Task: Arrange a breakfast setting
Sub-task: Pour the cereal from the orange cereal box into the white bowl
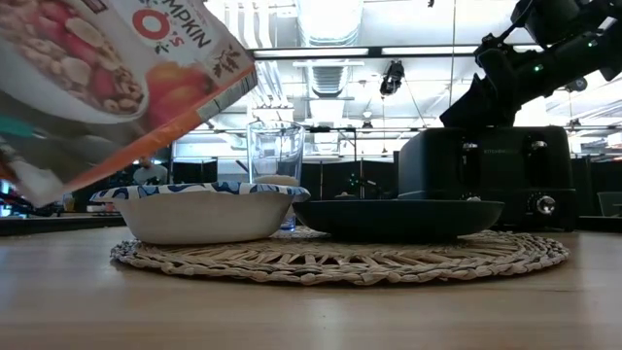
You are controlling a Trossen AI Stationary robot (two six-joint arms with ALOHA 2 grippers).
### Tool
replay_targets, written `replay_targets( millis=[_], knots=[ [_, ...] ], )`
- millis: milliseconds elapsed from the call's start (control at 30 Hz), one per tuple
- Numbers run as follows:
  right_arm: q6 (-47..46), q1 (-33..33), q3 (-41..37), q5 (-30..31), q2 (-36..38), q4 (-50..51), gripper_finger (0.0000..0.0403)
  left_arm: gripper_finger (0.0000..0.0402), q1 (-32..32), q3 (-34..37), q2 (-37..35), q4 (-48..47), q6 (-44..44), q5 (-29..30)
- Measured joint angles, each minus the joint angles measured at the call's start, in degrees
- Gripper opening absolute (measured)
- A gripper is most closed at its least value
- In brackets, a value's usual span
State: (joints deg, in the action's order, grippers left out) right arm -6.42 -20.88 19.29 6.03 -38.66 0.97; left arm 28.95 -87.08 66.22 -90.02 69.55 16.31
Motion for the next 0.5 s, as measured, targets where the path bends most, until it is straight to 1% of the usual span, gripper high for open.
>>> replay_targets(
  millis=[333,433,500],
  knots=[
    [0.0,0.0,0.0,0.0,0.0,0.0,0.0146,0.0000,0.0,7.5,-7.6,0.0,-0.2,8.8],
    [0.0,0.0,0.0,0.0,0.0,0.0,0.0146,0.0000,0.0,9.8,-9.7,0.0,-0.3,13.2],
    [0.0,0.0,0.0,0.0,0.0,0.0,0.0146,0.0000,0.0,11.3,-10.8,0.0,-1.0,17.5]
  ],
)
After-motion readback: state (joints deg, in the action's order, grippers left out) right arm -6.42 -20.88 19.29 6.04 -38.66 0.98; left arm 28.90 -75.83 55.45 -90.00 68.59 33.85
